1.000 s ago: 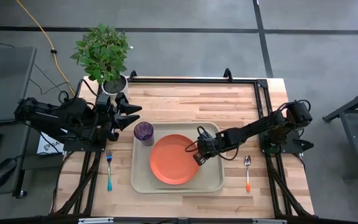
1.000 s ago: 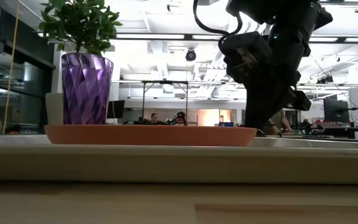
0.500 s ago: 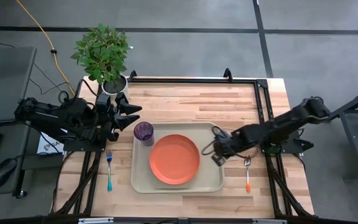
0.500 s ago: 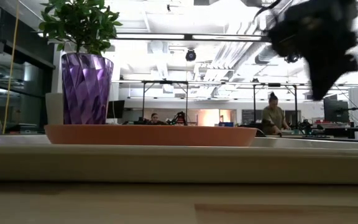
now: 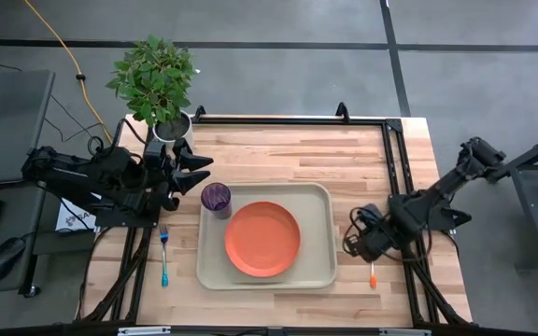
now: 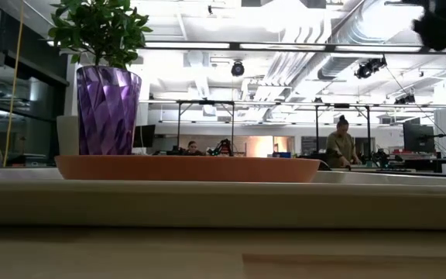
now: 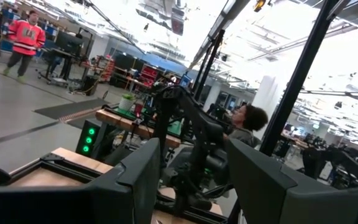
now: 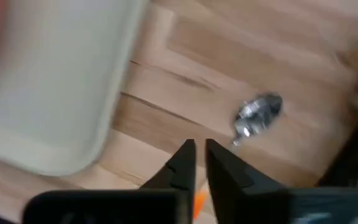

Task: Pick and place plate/cup/fork/spoon on tray
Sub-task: Put the spoon to the right side of the orange plate on the gray serving tray

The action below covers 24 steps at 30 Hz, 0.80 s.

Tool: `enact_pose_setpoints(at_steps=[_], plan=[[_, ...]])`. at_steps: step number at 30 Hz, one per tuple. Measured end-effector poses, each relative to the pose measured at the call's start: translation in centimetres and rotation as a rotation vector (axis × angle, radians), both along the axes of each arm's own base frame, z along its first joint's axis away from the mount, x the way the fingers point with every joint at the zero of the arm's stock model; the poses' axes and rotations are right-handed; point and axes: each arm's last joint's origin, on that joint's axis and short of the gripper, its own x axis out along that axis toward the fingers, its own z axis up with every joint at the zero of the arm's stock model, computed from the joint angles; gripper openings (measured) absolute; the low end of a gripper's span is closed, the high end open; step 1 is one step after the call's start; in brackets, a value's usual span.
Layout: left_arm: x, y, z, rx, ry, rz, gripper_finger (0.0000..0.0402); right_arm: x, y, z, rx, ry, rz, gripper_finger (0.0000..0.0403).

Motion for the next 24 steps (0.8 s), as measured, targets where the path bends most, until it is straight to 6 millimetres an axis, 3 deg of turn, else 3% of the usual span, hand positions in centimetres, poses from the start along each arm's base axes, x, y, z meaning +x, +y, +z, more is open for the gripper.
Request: enact_pose_setpoints(at_steps=[6, 12, 18, 24], plan=[[0.0, 0.0, 0.0, -0.001, 0.000, 0.003, 0.0170, -1.9, 1.1, -2.4, 0.065, 0.088, -0.135, 0.0132], [0.0, 0.0, 0.0, -0.001, 0.000, 0.003, 0.0170, -2.4, 1.7, -5.3, 0.181, 0.082, -0.172, 0.0226], [0.0, 0.0, 0.0, -0.001, 0.000, 0.003, 0.0170, -3.3, 0.8, -8.7, 0.205, 0.082, -0.236, 0.0243], [0.0, 0.0, 0.0, -0.001, 0.000, 0.003, 0.0170, -3.8, 0.2, -9.6, 0.189, 0.111, -0.261, 0.0218]])
